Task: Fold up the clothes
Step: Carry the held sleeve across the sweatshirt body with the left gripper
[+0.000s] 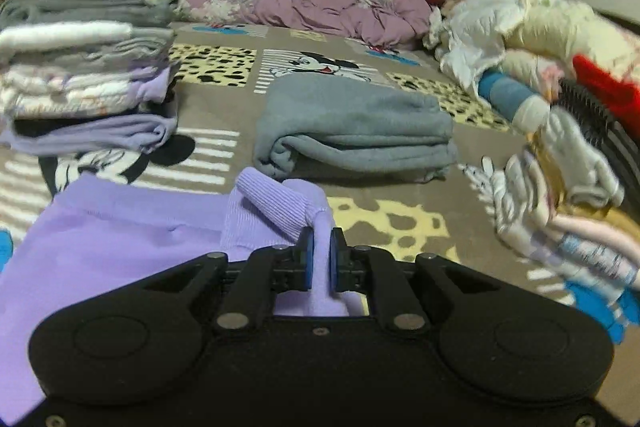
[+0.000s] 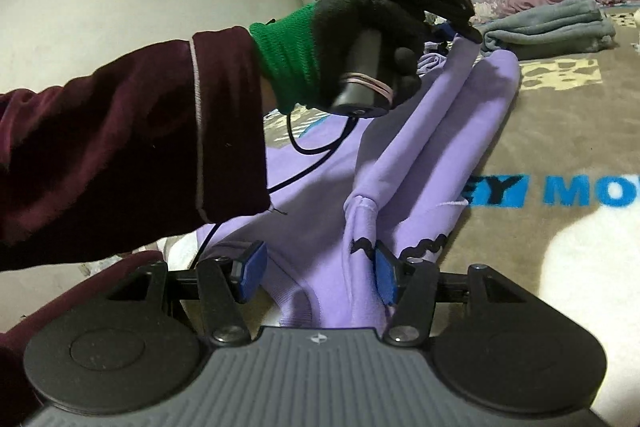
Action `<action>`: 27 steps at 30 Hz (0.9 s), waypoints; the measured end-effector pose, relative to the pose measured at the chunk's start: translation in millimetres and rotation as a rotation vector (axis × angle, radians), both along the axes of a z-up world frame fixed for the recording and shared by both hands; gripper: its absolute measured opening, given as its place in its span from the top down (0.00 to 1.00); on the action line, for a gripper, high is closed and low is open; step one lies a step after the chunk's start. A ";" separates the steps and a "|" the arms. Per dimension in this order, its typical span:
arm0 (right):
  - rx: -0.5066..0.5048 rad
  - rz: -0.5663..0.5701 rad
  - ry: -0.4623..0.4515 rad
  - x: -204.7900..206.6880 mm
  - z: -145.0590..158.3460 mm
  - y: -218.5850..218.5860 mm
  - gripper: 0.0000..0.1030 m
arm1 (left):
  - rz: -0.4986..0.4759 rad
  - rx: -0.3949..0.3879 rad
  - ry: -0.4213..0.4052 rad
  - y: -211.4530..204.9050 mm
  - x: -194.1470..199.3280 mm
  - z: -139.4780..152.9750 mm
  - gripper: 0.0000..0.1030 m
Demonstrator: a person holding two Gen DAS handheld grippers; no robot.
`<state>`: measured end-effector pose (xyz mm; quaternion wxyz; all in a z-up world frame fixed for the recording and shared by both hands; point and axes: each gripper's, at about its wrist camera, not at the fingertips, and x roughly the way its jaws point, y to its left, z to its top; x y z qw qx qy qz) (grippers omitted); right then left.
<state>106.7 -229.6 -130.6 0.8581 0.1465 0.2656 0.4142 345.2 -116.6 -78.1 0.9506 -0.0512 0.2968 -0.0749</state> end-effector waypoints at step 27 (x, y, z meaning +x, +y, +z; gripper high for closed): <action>0.038 -0.169 -0.015 -14.6 9.7 -19.5 0.44 | -0.110 -0.079 0.138 72.1 44.7 -6.6 0.71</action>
